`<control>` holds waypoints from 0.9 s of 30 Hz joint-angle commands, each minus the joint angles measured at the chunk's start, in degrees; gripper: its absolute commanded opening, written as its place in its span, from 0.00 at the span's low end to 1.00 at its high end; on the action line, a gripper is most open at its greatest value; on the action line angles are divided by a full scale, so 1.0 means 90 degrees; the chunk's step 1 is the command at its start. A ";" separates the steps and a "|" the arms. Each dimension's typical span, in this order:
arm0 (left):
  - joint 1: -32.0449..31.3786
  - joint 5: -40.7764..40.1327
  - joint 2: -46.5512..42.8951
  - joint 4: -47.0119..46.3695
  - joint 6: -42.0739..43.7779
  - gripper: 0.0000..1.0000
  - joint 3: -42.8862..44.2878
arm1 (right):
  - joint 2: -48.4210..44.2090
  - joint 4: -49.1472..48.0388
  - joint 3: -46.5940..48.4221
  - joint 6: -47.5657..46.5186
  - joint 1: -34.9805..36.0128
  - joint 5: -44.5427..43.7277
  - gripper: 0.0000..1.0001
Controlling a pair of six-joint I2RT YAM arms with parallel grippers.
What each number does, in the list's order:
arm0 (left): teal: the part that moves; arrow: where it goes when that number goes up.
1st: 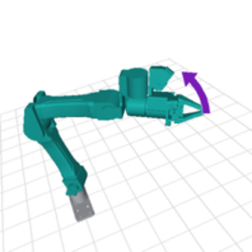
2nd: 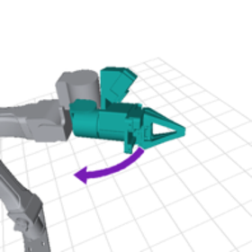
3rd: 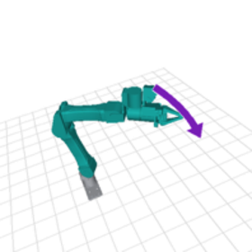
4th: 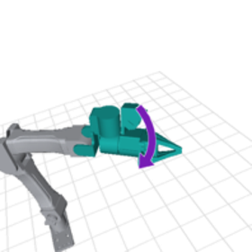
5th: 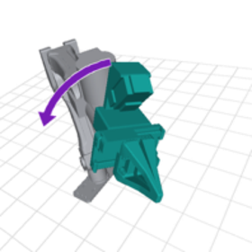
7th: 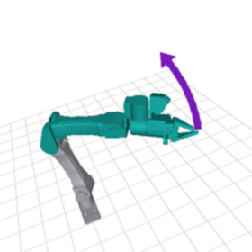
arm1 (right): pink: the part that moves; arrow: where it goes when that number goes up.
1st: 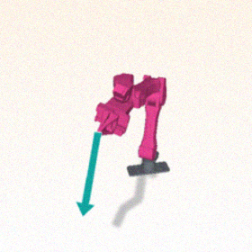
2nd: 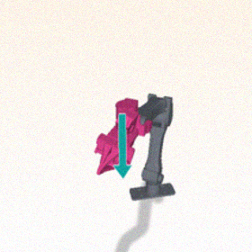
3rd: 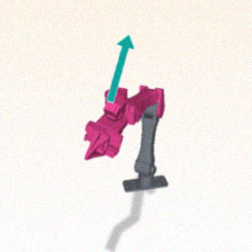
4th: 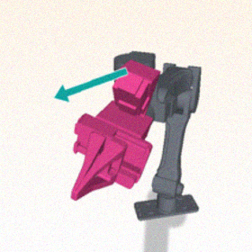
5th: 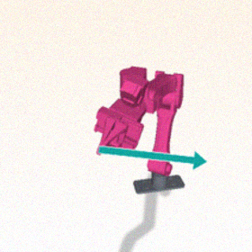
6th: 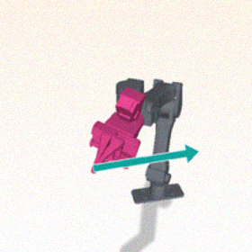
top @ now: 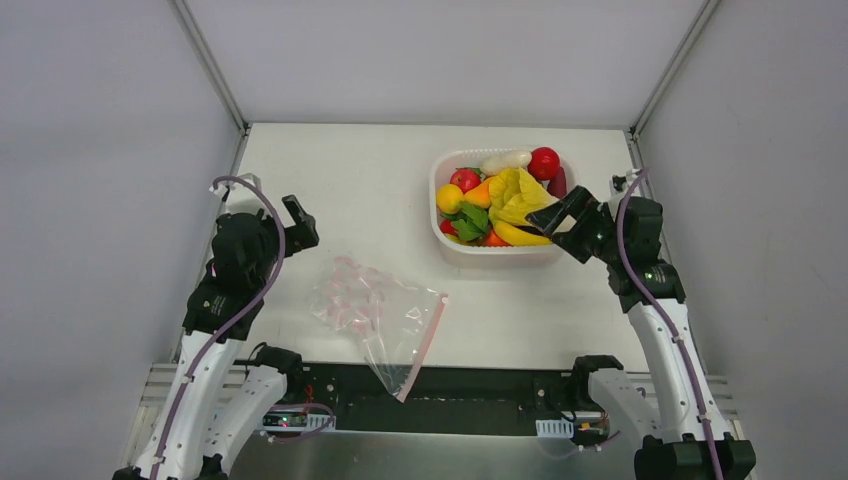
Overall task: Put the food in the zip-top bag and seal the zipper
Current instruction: Move the bin to the center of the board.
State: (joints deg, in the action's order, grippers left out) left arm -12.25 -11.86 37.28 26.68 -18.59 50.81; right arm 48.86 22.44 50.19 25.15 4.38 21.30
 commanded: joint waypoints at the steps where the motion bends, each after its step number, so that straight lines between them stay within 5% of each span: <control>1: 0.0072 -0.0580 -0.0380 -0.0040 -0.0720 1.00 -0.0141 | -0.0353 -0.0688 -0.0448 0.0449 0.0001 0.0743 0.98; 7: 0.0068 -0.0245 -0.0828 0.0318 -0.1376 1.00 -0.0385 | -0.0273 -0.0855 -0.0491 0.0157 0.0033 0.2311 0.98; 15: 0.0072 0.2383 -0.0683 -0.0524 -0.0993 1.00 -0.0827 | -0.0291 -0.0404 -0.0441 -0.0442 0.0610 0.3399 0.98; 20: 0.0070 0.3378 -0.0314 -0.0537 -0.0811 1.00 -0.0836 | -0.0376 -0.0257 -0.0727 -0.0404 0.1675 0.3149 0.98; 27: 0.0043 0.3511 -0.0182 -0.0326 -0.0626 1.00 -0.0746 | 0.0370 -0.0378 -0.0745 -0.0554 0.2858 0.1582 0.98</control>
State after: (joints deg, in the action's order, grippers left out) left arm -12.25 16.03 35.62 24.47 -26.35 43.31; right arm 48.25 20.49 42.76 21.96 26.96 43.27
